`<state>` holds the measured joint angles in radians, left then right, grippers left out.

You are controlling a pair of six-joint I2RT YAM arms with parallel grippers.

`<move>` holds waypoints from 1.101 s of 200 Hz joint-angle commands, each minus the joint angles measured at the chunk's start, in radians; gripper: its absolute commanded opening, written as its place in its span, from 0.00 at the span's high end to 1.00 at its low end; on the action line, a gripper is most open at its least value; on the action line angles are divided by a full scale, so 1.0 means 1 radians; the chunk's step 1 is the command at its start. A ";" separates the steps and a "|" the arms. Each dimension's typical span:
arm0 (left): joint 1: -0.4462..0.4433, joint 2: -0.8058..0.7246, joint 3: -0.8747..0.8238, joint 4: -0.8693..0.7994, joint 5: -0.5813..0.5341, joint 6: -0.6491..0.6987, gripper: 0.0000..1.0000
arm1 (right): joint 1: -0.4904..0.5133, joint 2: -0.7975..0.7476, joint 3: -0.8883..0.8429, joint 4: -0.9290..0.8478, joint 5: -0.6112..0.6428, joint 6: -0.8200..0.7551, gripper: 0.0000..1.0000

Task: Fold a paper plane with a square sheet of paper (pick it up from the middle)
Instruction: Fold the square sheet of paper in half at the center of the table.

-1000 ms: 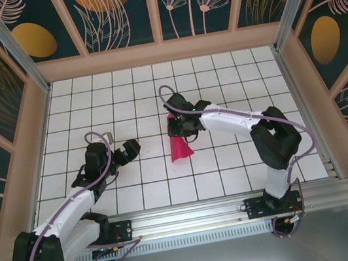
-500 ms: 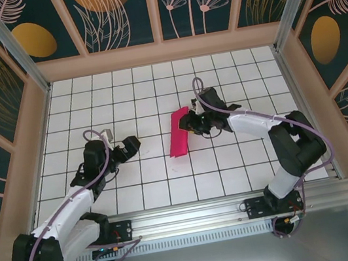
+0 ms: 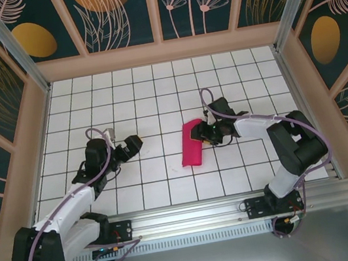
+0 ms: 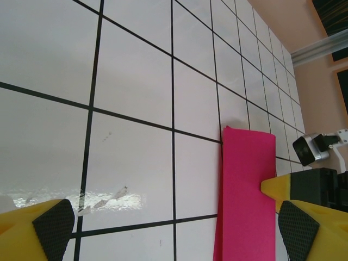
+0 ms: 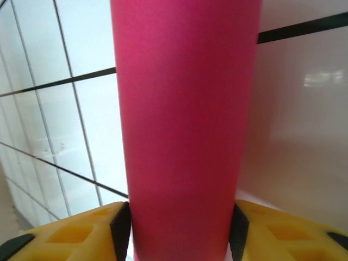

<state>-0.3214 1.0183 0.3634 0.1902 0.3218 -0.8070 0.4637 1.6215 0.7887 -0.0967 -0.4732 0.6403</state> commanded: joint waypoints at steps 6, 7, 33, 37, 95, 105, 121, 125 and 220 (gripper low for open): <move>-0.021 0.022 0.032 0.061 0.037 -0.006 0.01 | 0.002 -0.005 -0.004 -0.043 0.082 -0.023 0.41; -0.022 0.023 0.032 0.063 0.037 -0.005 0.02 | 0.002 -0.007 -0.005 -0.043 0.083 -0.022 0.41; -0.047 0.064 0.063 0.069 0.053 0.019 0.04 | 0.012 -0.033 -0.016 -0.025 0.126 -0.002 0.37; -0.054 0.073 0.072 0.066 0.051 0.023 0.04 | 0.013 -0.036 -0.017 -0.020 0.124 -0.001 0.37; -0.172 0.223 0.194 0.044 -0.002 0.057 0.23 | 0.020 -0.049 -0.033 -0.056 0.242 0.038 0.36; -0.189 0.244 0.206 0.052 -0.010 0.056 0.24 | 0.020 -0.048 -0.043 -0.036 0.212 0.019 0.36; -0.205 0.269 0.219 0.067 -0.013 0.053 0.25 | 0.021 -0.042 -0.040 -0.043 0.185 -0.022 0.35; -0.209 0.275 0.224 0.067 -0.013 0.054 0.25 | 0.021 -0.040 -0.039 -0.050 0.186 -0.034 0.35; -0.238 0.310 0.245 0.084 -0.038 0.036 0.26 | 0.022 -0.032 -0.045 -0.077 0.247 -0.028 0.36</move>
<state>-0.5537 1.3243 0.5930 0.2359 0.3016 -0.7685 0.4797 1.5940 0.7605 -0.1318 -0.2771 0.6041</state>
